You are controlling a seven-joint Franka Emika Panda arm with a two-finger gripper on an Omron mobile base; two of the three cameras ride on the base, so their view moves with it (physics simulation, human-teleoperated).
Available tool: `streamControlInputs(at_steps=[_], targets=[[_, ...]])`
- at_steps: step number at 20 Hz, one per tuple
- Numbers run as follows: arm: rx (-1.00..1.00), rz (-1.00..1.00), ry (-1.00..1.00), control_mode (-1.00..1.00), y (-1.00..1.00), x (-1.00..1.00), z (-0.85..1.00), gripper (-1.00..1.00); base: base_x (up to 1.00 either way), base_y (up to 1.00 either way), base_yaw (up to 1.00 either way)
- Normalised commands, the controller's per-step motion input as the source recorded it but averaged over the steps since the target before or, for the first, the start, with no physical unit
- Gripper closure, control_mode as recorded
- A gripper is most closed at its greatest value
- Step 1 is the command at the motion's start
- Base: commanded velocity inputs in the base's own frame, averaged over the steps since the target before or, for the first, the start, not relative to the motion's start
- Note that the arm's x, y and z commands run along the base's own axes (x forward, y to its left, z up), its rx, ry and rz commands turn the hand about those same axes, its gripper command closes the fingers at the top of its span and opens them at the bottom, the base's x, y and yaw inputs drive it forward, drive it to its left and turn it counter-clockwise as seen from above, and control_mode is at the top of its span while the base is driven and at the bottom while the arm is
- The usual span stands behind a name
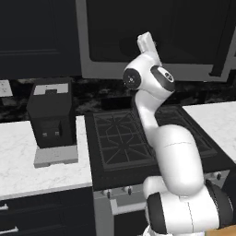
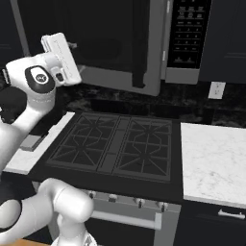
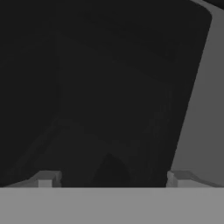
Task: Open the microwave, place the bowl with waffle inside the microwave, then close the microwave door and turn it on.
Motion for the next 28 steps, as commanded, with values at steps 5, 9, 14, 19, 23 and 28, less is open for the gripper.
streamControlInputs(at_steps=[5, 9, 14, 19, 23, 28], targets=[[0.05, 0.09, 0.01, -1.00, -0.47, 0.88, 0.00, -1.00, 0.00, 0.00, 0.00], [0.04, 0.09, 0.02, -1.00, -0.42, 0.81, 0.00, -1.00, 0.00, 0.00, 0.00], [0.01, 0.09, 0.00, -1.00, -0.32, 0.66, -0.05, -1.00, 0.00, 0.00, 0.00], [0.05, 0.09, 0.00, -1.00, -0.43, -0.43, 0.11, -1.00, 0.00, 0.00, 0.00], [0.06, 0.07, 0.04, -1.00, -0.54, -0.81, 0.55, -1.00, 0.00, 0.00, 0.00], [0.01, 0.08, 0.23, -1.00, -0.29, -0.78, 0.55, -1.00, 0.00, 0.00, 0.00]])
